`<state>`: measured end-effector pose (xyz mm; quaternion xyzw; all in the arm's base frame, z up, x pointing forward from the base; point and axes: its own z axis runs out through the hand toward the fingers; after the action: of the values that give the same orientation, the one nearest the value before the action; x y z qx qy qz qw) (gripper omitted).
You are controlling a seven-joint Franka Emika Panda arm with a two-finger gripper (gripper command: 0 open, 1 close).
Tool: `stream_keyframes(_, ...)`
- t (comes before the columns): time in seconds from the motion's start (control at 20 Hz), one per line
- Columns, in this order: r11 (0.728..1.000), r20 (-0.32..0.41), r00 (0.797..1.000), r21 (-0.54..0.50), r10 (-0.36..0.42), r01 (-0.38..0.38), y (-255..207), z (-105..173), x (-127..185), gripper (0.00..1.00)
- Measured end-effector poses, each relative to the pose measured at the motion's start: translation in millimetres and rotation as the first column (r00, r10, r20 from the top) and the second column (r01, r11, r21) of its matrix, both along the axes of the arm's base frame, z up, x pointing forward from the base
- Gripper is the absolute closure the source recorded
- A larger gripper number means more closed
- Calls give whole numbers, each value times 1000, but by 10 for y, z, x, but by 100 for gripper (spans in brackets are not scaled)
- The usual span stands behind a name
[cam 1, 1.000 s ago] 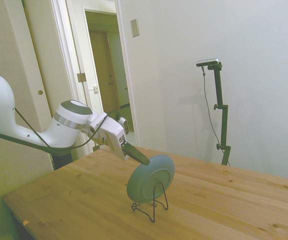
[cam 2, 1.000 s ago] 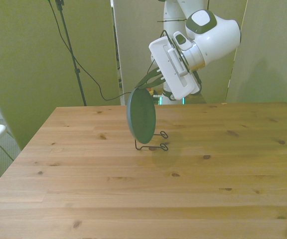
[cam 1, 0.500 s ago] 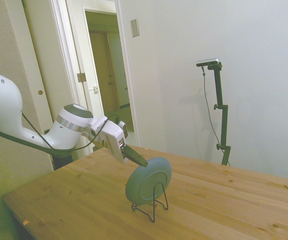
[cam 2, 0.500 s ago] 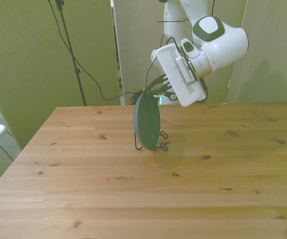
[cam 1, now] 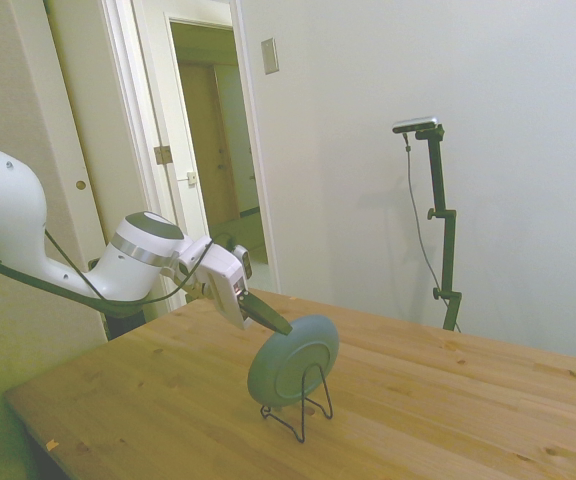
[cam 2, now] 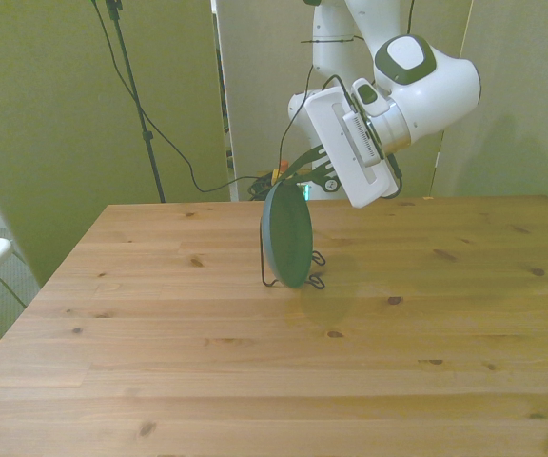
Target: Load the plate
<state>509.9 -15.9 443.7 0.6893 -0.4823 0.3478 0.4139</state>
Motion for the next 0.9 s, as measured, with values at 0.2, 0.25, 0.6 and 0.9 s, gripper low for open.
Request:
stream_keyframes(0.2,1000,8,1000,-11,2,-2,-21,49,-9,100)
stream_keyframes(0.25,1000,11,1000,-14,0,0,-29,67,-14,100)
stream_keyframes(0.6,996,-11,1000,-82,21,-21,-11,100,-3,100)
stream_keyframes(0.9,991,-46,996,-107,70,-74,166,-8,73,100)
